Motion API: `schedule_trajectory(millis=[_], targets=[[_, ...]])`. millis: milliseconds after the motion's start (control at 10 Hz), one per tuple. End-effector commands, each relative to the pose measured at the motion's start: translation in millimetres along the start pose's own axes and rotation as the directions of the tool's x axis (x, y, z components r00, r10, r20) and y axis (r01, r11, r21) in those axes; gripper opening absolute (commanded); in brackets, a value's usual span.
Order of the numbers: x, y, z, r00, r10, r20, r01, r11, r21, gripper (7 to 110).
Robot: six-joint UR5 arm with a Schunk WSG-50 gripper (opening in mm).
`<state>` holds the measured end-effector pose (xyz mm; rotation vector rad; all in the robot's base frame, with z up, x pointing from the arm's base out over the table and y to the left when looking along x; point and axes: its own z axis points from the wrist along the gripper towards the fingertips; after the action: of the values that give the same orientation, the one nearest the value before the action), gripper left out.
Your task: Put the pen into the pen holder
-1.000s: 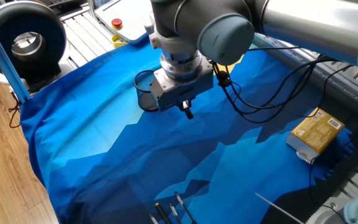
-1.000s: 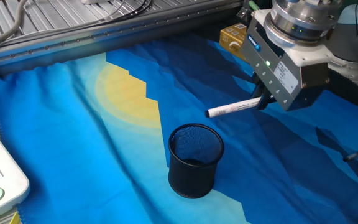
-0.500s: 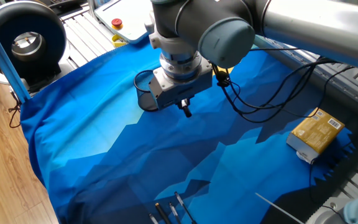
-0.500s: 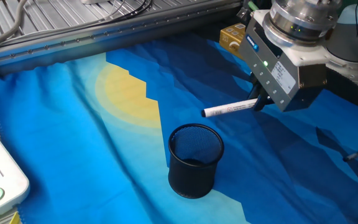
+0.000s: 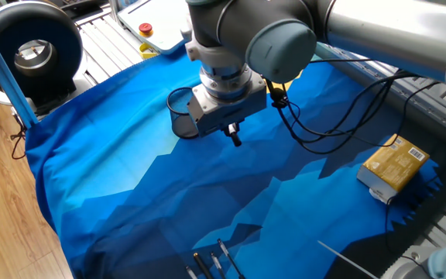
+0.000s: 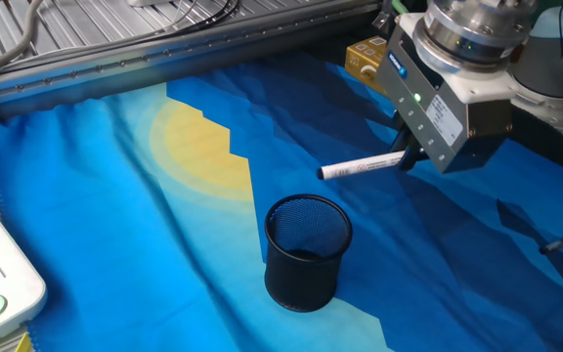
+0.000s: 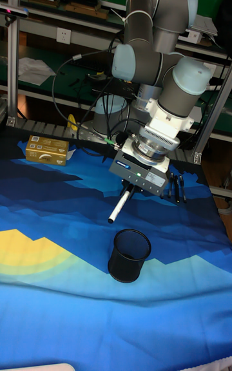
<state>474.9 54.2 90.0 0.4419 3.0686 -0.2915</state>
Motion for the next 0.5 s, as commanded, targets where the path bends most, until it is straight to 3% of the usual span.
schedule_trajectory(millis=[0, 400], targets=[[1.9, -3.1, -0.8, 1.000, 0.005, -0.010, -0.005, 1.000, 0.009, 7], [-2.3, -3.9, -0.8, 1.000, 0.017, 0.007, -0.017, 1.000, 0.012, 7]])
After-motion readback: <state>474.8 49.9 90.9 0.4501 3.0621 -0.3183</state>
